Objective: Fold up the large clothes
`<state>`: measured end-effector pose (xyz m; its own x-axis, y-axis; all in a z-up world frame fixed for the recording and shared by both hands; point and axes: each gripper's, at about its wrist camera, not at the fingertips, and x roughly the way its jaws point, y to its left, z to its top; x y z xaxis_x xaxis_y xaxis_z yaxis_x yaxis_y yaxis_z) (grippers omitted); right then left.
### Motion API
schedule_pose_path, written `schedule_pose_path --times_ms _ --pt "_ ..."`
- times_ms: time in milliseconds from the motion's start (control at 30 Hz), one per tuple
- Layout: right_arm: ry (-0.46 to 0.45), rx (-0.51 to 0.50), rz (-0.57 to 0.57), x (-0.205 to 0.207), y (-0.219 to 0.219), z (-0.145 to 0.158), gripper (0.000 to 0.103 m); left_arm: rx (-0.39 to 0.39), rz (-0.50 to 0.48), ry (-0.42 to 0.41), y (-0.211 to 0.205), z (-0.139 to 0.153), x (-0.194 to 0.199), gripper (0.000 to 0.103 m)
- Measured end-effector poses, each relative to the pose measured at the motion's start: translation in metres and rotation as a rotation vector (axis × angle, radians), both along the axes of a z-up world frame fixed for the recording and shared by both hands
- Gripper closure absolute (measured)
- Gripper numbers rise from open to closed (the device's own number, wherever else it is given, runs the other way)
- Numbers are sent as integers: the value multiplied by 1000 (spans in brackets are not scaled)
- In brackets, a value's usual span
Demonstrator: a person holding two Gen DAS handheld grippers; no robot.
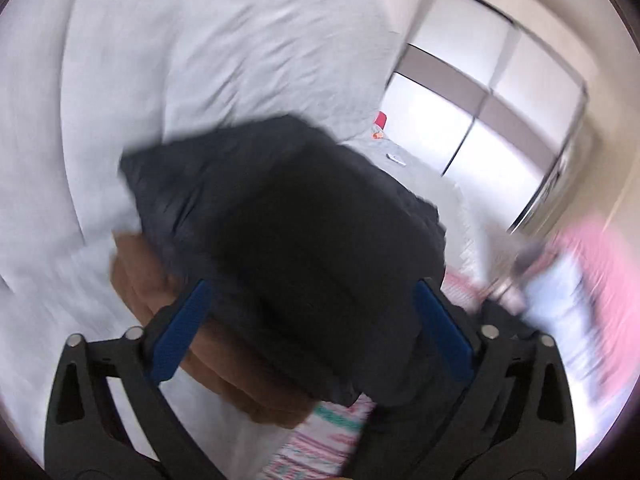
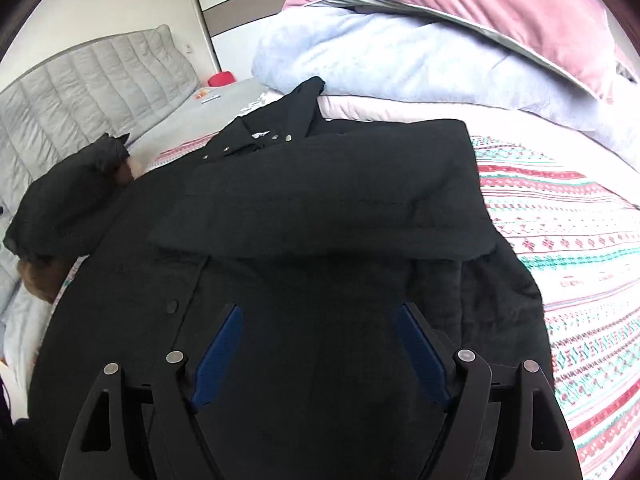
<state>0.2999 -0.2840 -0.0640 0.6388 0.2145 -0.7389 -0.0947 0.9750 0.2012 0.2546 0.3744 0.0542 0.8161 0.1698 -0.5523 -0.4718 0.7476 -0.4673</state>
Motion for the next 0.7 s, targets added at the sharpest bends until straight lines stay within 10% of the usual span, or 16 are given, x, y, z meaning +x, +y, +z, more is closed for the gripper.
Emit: schedule_pose_path --times_ms 133,333,533,700 --pt "-12 14 16 11 6 -4 23 -188 33 -98 40 -15 -3 22" --pt "-19 -2 61 10 16 -8 23 -31 19 7 18 -8 37 28" --pt "-5 40 50 11 11 -11 23 92 42 102 8 -2 56 92" --pt "-24 62 52 7 10 -7 23 136 22 80 -1 14 53 97"
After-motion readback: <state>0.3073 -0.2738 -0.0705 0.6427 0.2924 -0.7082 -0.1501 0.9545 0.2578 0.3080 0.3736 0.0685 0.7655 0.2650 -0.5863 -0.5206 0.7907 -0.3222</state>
